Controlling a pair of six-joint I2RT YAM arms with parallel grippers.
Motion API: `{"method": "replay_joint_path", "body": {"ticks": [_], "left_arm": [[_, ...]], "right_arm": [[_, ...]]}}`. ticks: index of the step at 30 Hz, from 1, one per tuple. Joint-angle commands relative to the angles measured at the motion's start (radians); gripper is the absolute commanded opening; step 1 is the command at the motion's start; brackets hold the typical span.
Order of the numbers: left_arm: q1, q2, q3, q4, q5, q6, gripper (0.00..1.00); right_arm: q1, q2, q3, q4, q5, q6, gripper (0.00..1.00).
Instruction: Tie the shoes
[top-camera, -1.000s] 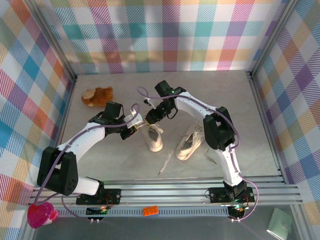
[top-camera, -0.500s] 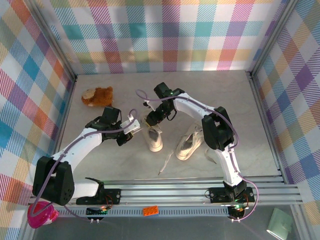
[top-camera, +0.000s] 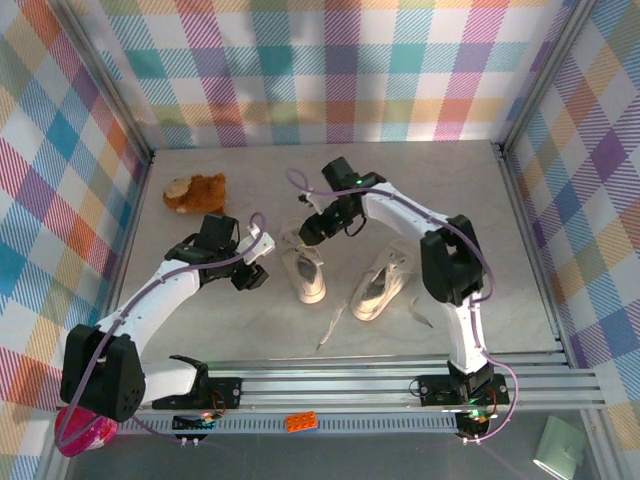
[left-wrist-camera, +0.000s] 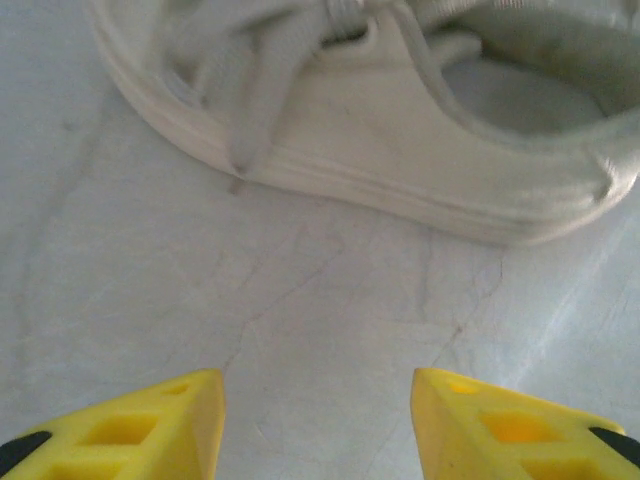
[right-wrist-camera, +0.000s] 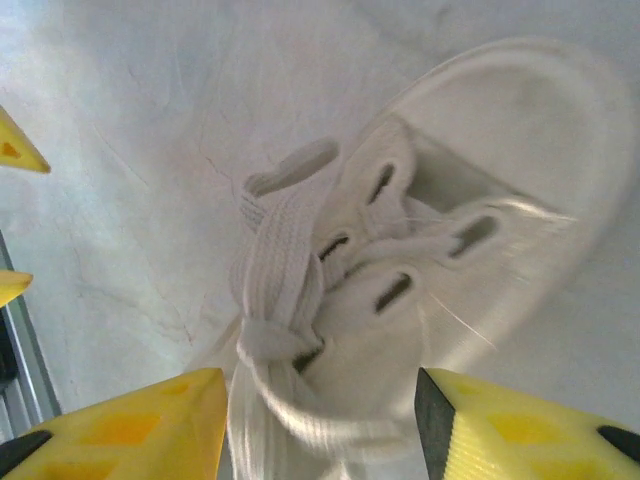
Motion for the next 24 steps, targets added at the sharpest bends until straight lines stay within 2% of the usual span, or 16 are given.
{"method": "replay_joint_path", "body": {"ticks": [1, 5, 8, 10, 13, 16, 24], "left_arm": [[0.027, -0.053, 0.061, 0.043, -0.006, -0.207, 0.55], [0.038, -0.053, 0.117, 0.026, -0.023, -0.446, 0.57], [0.039, -0.026, 0.147, 0.016, -0.019, -0.627, 0.57], [0.039, -0.004, 0.141, 0.033, 0.007, -0.752, 0.52], [0.041, 0.044, 0.117, 0.066, 0.024, -0.914, 0.51], [0.039, 0.093, 0.101, 0.122, 0.037, -1.025, 0.54], [0.038, 0.206, 0.078, 0.327, 0.067, -1.189, 0.55]], "right_arm": [[-0.046, -0.135, -0.059, 0.025, 0.013, 0.105, 0.55], [-0.060, -0.216, -0.187, 0.056, 0.023, 0.173, 0.56], [-0.059, -0.241, -0.312, 0.124, -0.039, 0.240, 0.56], [-0.060, -0.247, -0.392, 0.192, -0.090, 0.293, 0.56], [-0.055, -0.246, -0.452, 0.260, -0.133, 0.341, 0.56], [-0.047, -0.234, -0.461, 0.288, -0.154, 0.353, 0.56], [-0.034, -0.148, -0.419, 0.290, -0.162, 0.340, 0.56]]}}
